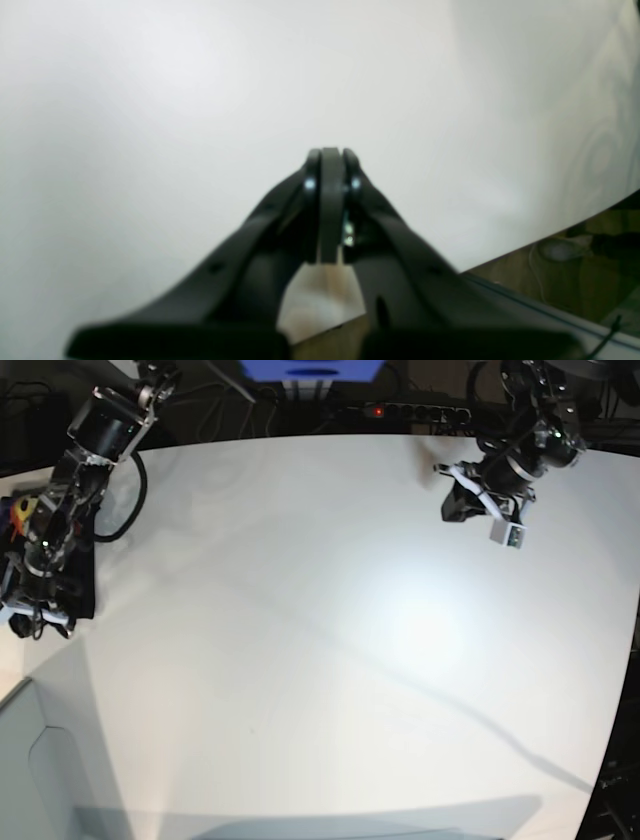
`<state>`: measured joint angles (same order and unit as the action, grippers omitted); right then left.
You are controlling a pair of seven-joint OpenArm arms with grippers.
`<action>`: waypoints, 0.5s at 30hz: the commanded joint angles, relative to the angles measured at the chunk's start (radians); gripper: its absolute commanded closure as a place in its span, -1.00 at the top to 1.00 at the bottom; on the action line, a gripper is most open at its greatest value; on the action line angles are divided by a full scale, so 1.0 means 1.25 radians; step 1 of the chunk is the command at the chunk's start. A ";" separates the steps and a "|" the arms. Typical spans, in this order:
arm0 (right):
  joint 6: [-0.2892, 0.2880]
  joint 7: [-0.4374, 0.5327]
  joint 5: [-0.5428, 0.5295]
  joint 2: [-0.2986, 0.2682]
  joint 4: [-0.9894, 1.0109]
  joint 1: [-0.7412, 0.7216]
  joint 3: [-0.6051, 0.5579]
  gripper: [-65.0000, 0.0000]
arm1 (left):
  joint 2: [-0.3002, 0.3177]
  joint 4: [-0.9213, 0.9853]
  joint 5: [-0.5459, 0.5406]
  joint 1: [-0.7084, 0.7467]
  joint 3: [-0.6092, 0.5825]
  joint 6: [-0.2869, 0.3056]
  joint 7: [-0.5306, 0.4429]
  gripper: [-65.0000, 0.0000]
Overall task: Fold the T-shirt properly
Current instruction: 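Drag the folded bundle with the right gripper to the table corner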
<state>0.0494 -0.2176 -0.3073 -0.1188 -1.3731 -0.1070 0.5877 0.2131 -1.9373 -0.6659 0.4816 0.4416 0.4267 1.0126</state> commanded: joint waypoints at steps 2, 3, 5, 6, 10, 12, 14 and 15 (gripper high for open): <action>-0.007 0.020 -0.002 -0.012 -0.066 0.010 -0.020 -1.00 | 0.006 -0.018 -0.012 -0.002 0.006 0.003 -0.015 -1.00; -0.007 0.021 -0.002 -0.012 -0.096 0.024 -0.031 -1.00 | 0.006 -0.019 -0.012 -0.002 0.006 0.003 -0.015 -1.00; -0.007 0.021 -0.002 -0.012 -0.159 0.060 -0.050 -1.00 | 0.006 -0.021 -0.014 -0.002 0.032 0.003 -0.015 -1.00; -0.007 0.021 -0.002 -0.012 -0.191 0.083 -0.060 -1.00 | 0.004 -0.026 -0.014 -0.002 0.050 0.003 -0.015 -1.00; -0.011 0.023 -0.002 -0.012 -0.293 0.157 -0.071 -1.00 | -0.024 -0.070 -0.014 0.003 0.115 0.004 -0.015 -1.00; -0.049 0.023 -0.002 -0.012 -0.338 0.193 -0.071 -1.00 | -0.027 -0.073 -0.019 0.004 0.141 0.005 -0.015 -1.00; -0.099 0.023 -0.002 -0.012 -0.375 0.229 -0.064 -1.00 | -0.029 -0.073 -0.039 0.004 0.160 0.005 -0.015 -1.00; -0.120 0.023 -0.002 -0.012 -0.390 0.246 -0.064 -1.00 | -0.031 -0.073 -0.049 0.004 0.172 0.005 -0.017 -1.00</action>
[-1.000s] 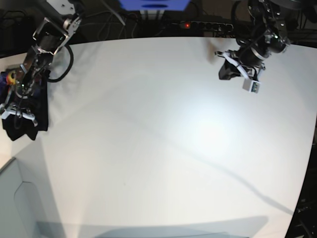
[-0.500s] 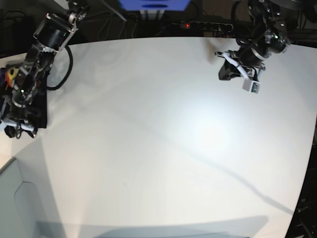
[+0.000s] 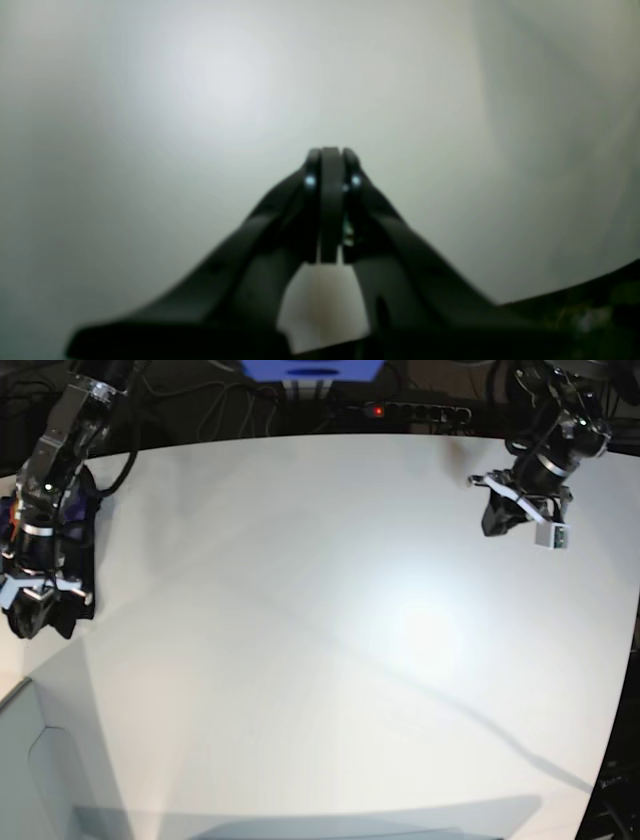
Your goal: Fold the T-shirt properly
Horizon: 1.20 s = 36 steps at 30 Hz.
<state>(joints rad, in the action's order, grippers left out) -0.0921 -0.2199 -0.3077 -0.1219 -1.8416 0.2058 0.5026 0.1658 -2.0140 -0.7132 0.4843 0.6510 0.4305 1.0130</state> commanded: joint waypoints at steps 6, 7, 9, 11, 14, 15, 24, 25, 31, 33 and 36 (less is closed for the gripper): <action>-0.048 0.024 -0.002 -0.009 -0.067 0.094 0.028 -1.00 | 0.005 -0.012 -0.016 0.013 0.054 0.002 -0.147 -1.00; -0.052 0.024 -0.002 -0.006 -0.072 0.105 0.033 -1.00 | 0.005 -0.012 -0.014 0.028 0.054 0.002 -0.187 -1.00; -0.053 0.026 -0.002 0.010 -0.079 0.128 0.054 -1.00 | 0.007 -0.012 0.007 0.056 0.052 0.001 -0.294 -1.00; -0.068 0.039 -0.002 0.023 -0.081 0.147 0.083 -1.00 | 0.001 -0.011 0.067 0.076 0.047 0.001 -0.424 -1.00; -0.128 0.080 -0.002 0.040 -0.079 0.171 0.118 -1.00 | -0.044 -0.010 0.200 0.085 0.049 0.001 -0.611 -1.00; -0.147 0.093 -0.002 0.048 -0.079 0.180 0.129 -1.00 | -0.058 -0.006 0.256 0.085 0.049 0.001 -0.669 -1.00; -0.181 0.207 -0.002 0.064 -0.078 0.322 0.159 -1.00 | -0.149 -0.001 0.455 0.120 0.053 -0.006 -0.944 -1.00; -0.181 0.220 -0.002 0.064 -0.078 0.342 0.159 -1.00 | -0.155 -0.001 0.456 0.128 0.053 -0.006 -0.957 -1.00; -0.181 0.283 -0.001 0.107 -0.078 0.445 0.172 -1.00 | -0.199 0.000 0.456 0.182 0.047 -0.006 -1.058 -1.00; -0.181 0.282 -0.001 0.130 -0.076 0.469 0.177 -1.00 | -0.213 0.005 0.456 0.199 0.046 -0.005 -1.077 -1.00; -0.181 0.283 -0.001 0.153 -0.064 0.504 0.174 -1.00 | -0.215 0.022 0.456 0.213 0.046 -0.005 -1.093 -1.00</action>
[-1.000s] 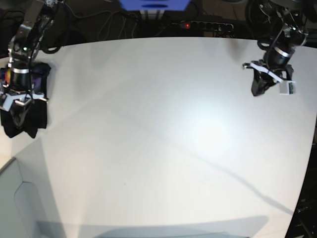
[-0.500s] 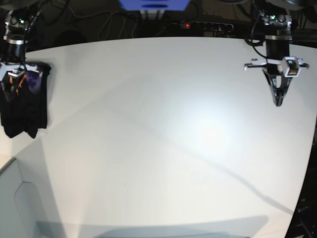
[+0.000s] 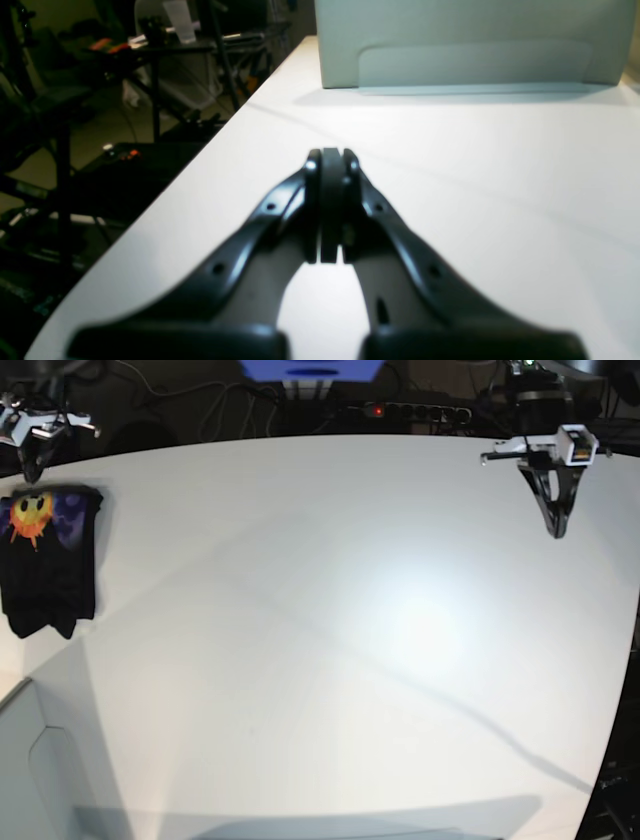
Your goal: Fold the T-shirt properly
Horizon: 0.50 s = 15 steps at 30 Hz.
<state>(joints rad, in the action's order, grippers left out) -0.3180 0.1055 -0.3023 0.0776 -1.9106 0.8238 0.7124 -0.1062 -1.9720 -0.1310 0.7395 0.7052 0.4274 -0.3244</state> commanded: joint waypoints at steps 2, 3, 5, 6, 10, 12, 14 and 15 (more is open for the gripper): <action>0.000 0.023 -0.005 0.000 0.014 0.023 0.005 -1.00 | 0.003 0.010 -0.010 0.017 0.002 -0.003 -0.032 -1.00; 0.000 0.023 -0.005 0.001 0.033 0.029 0.005 -1.00 | 0.005 0.027 -0.010 0.019 0.002 -0.003 -0.032 -1.00; 0.000 0.023 -0.005 0.001 0.082 0.041 0.004 -1.00 | 0.006 0.077 -0.010 0.019 0.002 -0.003 -0.032 -1.00; 0.000 0.023 -0.005 0.001 0.111 0.042 0.004 -1.00 | 0.007 0.108 -0.009 0.018 0.002 -0.003 -0.032 -1.00; 0.000 0.024 -0.005 -0.003 0.223 0.046 0.003 -1.00 | 0.012 0.232 -0.009 0.012 -0.001 0.000 -0.055 -1.00; -0.002 0.024 -0.005 -0.004 0.280 0.042 0.003 -1.00 | 0.027 0.302 -0.007 0.014 -0.039 -0.004 -0.134 -1.00; -0.002 0.025 -0.005 -0.005 0.331 0.040 -0.006 -1.00 | 0.038 0.367 0.018 0.023 -0.082 -0.004 -0.248 -1.00; -0.002 0.025 -0.005 -0.007 0.352 0.040 -0.017 -1.00 | 0.038 0.397 0.047 0.026 -0.100 -0.004 -0.308 -1.00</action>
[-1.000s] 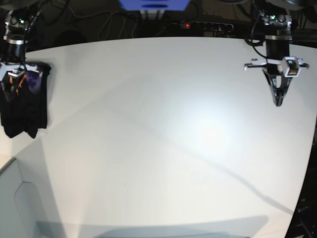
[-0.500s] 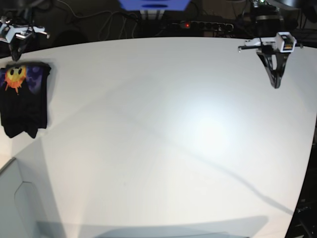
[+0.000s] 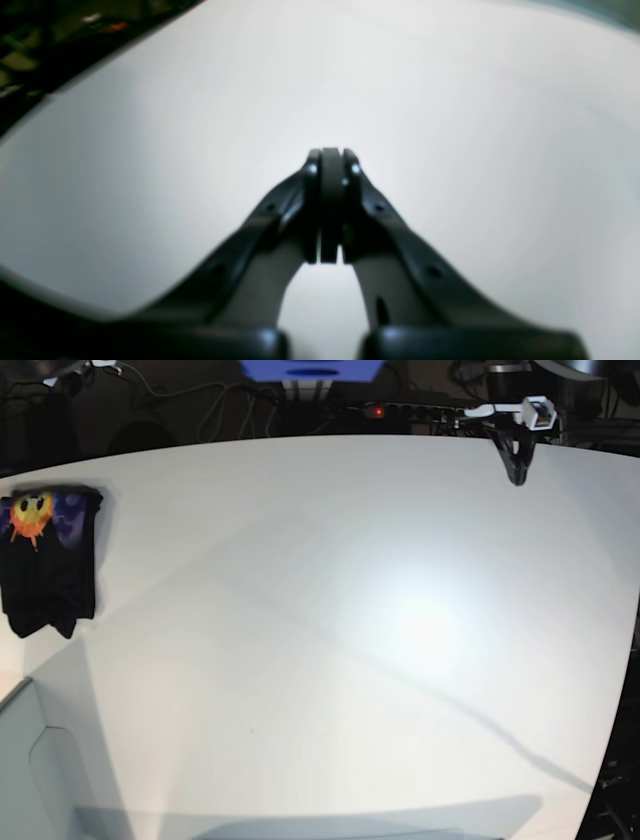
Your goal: Fold the T-shirt properly
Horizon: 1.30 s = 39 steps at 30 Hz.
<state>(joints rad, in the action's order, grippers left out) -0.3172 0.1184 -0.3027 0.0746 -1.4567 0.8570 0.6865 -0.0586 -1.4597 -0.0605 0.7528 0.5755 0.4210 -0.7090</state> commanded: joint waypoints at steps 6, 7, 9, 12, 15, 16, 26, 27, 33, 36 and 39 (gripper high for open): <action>-0.002 0.138 -0.004 -0.026 0.120 0.013 -0.071 -1.00 | -0.005 0.169 0.156 0.022 -0.042 0.000 -0.369 -1.00; -0.002 0.170 -0.004 -0.026 0.147 0.015 -0.080 -1.00 | -0.005 0.200 0.167 0.023 -0.046 0.000 -0.423 -0.99; -0.002 0.230 -0.003 -0.026 0.207 0.013 -0.086 -1.00 | -0.005 0.253 0.180 0.024 -0.053 -0.001 -0.498 -0.99; -0.002 0.299 -0.003 -0.044 0.294 0.013 -0.101 -1.00 | 0.000 0.276 0.164 0.028 -0.073 -0.001 -0.488 -1.00; -0.002 0.358 -0.003 -0.065 0.372 0.012 -0.137 -1.00 | 0.001 0.294 0.161 0.034 -0.078 -0.001 -0.488 -1.00; -0.002 0.372 -0.003 -0.070 0.395 0.012 -0.150 -1.00 | 0.001 0.298 0.164 0.034 -0.077 -0.001 -0.488 -1.00; -0.002 0.480 -0.003 -0.114 0.703 -0.099 -0.186 -1.00 | 0.027 0.569 0.245 -0.022 -0.078 -0.001 -0.487 -1.00; -0.002 0.489 -0.003 -0.125 0.729 -0.112 -0.186 -1.00 | 0.038 0.598 0.245 -0.036 -0.078 -0.001 -0.487 -1.00; -0.002 0.504 -0.003 -0.173 0.876 -0.203 -0.256 -1.00 | 0.076 0.768 0.245 -0.107 -0.078 -0.001 -0.485 -1.00; -0.002 0.499 -0.003 -0.192 0.933 -0.243 -0.318 -1.00 | 0.086 0.849 0.245 -0.144 -0.078 -0.001 -0.485 -1.00; -0.002 0.498 -0.001 -0.200 0.997 -0.291 -0.406 -1.00 | 0.099 0.933 0.245 -0.183 -0.078 -0.001 -0.484 -1.00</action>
<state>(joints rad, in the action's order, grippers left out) -0.3145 0.7208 -0.3016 -0.1642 -0.2089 0.4759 0.1730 0.0586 -0.2882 0.2493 0.5083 0.4767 0.4156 -1.2846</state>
